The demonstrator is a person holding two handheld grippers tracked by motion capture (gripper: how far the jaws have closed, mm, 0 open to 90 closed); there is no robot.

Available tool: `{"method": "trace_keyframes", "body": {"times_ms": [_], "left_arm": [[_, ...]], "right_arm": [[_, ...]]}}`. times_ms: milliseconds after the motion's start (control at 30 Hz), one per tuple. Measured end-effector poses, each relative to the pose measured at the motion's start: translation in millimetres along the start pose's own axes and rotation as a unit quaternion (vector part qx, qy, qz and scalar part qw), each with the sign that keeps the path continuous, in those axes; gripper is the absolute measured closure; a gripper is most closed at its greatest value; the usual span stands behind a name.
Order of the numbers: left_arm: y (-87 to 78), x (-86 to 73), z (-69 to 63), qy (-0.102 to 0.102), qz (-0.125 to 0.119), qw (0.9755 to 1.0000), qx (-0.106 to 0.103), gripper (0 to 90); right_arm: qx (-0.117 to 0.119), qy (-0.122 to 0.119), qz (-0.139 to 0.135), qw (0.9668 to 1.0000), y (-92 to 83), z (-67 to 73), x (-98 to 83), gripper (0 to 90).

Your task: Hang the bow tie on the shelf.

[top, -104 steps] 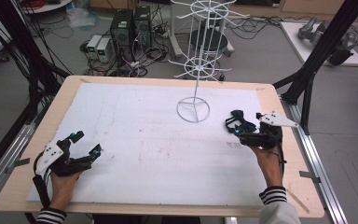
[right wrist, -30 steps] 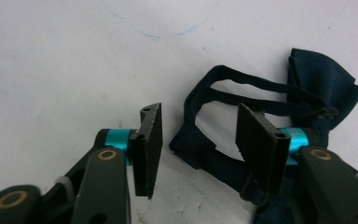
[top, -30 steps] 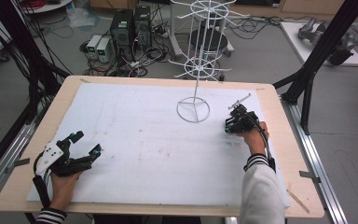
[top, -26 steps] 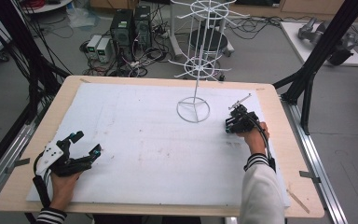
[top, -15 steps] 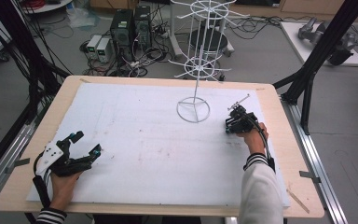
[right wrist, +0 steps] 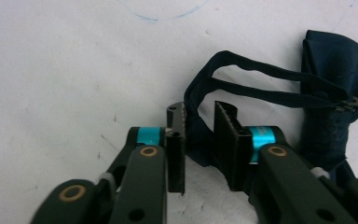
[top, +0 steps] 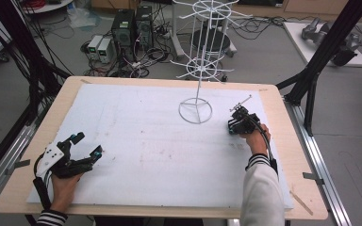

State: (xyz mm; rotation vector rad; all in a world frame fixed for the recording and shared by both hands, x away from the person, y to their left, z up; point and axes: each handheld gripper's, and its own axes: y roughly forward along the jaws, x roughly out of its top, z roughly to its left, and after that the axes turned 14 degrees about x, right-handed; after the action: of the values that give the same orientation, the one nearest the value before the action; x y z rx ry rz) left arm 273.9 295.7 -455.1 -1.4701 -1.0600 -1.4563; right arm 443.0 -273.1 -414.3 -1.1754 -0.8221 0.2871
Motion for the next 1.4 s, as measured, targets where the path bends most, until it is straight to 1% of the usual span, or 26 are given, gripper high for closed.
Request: {"method": "trace_keyframes", "body": {"times_ms": [100, 200, 300, 367, 400, 433, 467, 600, 700, 733, 800, 867, 900, 933, 1067, 1133, 1167, 1300, 1333, 1400], "left_arm": [[-0.1, 0.1, 0.2, 0.001, 0.001, 1.0, 0.0, 13.3], [0.0, 0.0, 0.1, 0.0, 0.0, 1.0, 0.0, 13.3], [0.0, 0.0, 0.0, 0.0, 0.0, 1.0, 0.0, 13.3], [-0.1, 0.0, 0.1, 0.001, 0.001, 1.0, 0.0, 13.3], [0.0, 0.0, 0.1, 0.0, 0.0, 1.0, 0.0, 13.3], [0.0, 0.0, 0.1, 0.0, 0.0, 1.0, 0.0, 13.3], [0.0, 0.0, 0.0, 0.0, 0.0, 1.0, 0.0, 13.3], [0.0, 0.0, 0.0, 0.001, 0.0, 1.0, 0.0, 13.3], [0.0, 0.0, 0.0, 0.001, 0.0, 1.0, 0.0, 13.3], [0.0, 0.0, 0.0, 0.001, 0.0, 1.0, 0.0, 13.3], [0.0, 0.0, 0.0, 0.001, 0.0, 1.0, 0.0, 13.3], [0.0, 0.0, 0.0, 0.001, -0.001, 1.0, 0.0, 13.3], [-0.1, 0.0, 0.0, 0.001, 0.0, 1.0, 0.0, 13.3], [-0.1, 0.0, 0.0, 0.001, 0.0, 1.0, 0.0, 13.3], [0.0, 0.1, 0.1, 0.001, 0.0, 1.0, 0.0, 13.3], [0.0, 0.0, 0.0, 0.002, 0.0, 1.0, 0.0, 13.3], [0.1, 0.0, -0.1, 0.001, -0.001, 1.0, 0.0, 13.3], [0.0, 0.0, -0.1, 0.001, -0.001, 1.0, 0.001, 13.3], [0.1, -0.1, -0.1, 0.001, -0.001, 1.0, 0.001, 13.3], [0.0, 0.0, -0.1, 0.001, -0.001, 1.0, 0.001, 13.3]], "right_arm": [[-0.002, -0.004, 0.0, 1.0, -0.8, 0.7, 0.4, 82.6], [-0.006, -0.004, 0.004, 1.0, -1.3, 2.5, 0.9, 83.6], [-0.004, -0.004, 0.0, 1.0, -2.1, 3.2, 0.8, 83.6], [-0.003, -0.004, -0.011, 0.9999, -3.7, 3.1, 0.8, 83.6], [0.0, -0.001, -0.026, 0.9997, -6.7, 3.2, 1.1, 83.6], [0.0, -0.001, -0.026, 0.9997, -6.7, 3.2, 1.1, 83.6], [0.0, 0.0, -0.037, 0.9993, -8.3, 2.9, 1.1, 83.6], [0.005, 0.007, -0.072, 0.9973, -16.1, 3.1, 0.4, 83.5], [0.01, 0.012, -0.103, 0.9946, -22.8, 3.4, -0.4, 83.5], [0.014, 0.014, -0.118, 0.9928, -25.5, 3.5, -0.6, 83.5], [0.017, 0.015, -0.139, 0.99, -30.0, 3.7, -0.9, 83.5], [0.023, 0.024, -0.162, 0.9862, -33.9, 4.1, -1.5, 83.5], [0.023, 0.024, -0.17, 0.9849, -35.3, 3.9, -1.7, 83.5], [0.024, 0.028, -0.182, 0.9826, -37.5, 3.9, -2.1, 83.5], [0.041, 0.04, -0.226, 0.9723, -44.9, 3.3, -4.2, 83.5], [0.045, 0.048, -0.251, 0.9657, -48.8, 3.4, -5.0, 83.5], [0.05, 0.048, -0.265, 0.9619, -50.6, 3.1, -5.5, 83.5], [0.057, 0.053, -0.303, 0.95, -56.8, 4.3, -6.3, 83.5], [0.06, 0.055, -0.308, 0.9478, -58.0, 4.7, -6.6, 83.5], [0.065, 0.067, -0.329, 0.9397, -60.8, 5.3, -7.1, 83.5]]}}
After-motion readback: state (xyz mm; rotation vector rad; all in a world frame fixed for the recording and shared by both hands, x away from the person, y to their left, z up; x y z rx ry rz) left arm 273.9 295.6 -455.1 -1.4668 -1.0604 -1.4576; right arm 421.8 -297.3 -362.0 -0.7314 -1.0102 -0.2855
